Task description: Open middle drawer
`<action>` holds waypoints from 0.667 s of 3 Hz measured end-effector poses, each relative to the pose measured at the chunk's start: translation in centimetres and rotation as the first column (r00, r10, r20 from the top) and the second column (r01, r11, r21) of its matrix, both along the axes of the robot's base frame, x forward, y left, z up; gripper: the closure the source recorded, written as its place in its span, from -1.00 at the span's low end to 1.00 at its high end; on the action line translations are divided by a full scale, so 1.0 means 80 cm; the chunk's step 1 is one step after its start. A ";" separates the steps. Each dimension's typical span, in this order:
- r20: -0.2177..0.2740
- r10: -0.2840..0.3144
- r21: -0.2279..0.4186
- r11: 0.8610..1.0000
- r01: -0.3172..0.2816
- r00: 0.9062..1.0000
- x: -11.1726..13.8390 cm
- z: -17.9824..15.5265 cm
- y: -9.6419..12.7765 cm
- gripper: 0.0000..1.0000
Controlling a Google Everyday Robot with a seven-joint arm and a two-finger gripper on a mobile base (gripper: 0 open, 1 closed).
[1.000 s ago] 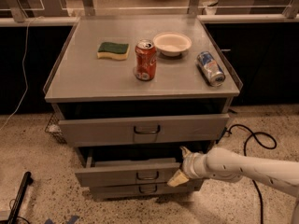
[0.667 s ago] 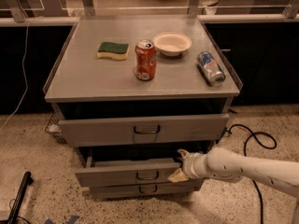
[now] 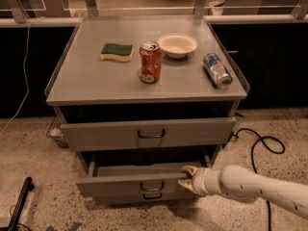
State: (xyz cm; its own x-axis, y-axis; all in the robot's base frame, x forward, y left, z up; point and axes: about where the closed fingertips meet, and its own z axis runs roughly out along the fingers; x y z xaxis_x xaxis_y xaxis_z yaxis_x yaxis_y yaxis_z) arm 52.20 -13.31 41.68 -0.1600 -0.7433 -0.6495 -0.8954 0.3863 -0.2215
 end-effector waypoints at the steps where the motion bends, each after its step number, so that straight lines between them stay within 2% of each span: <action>1: 0.005 0.000 0.004 1.000 0.000 1.000 -0.007 0.008 -0.003 0.97; 2: 0.005 0.000 0.004 1.000 0.000 1.000 -0.007 0.010 -0.003 1.00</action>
Offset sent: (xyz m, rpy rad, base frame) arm -0.2291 -0.1059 0.0084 0.0663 -0.0148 -0.1220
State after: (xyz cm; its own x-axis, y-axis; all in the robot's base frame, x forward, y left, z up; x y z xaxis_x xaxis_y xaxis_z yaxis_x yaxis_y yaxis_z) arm 51.61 -13.58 42.44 -0.1568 -0.7409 -0.6530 -0.8944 0.3870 -0.2243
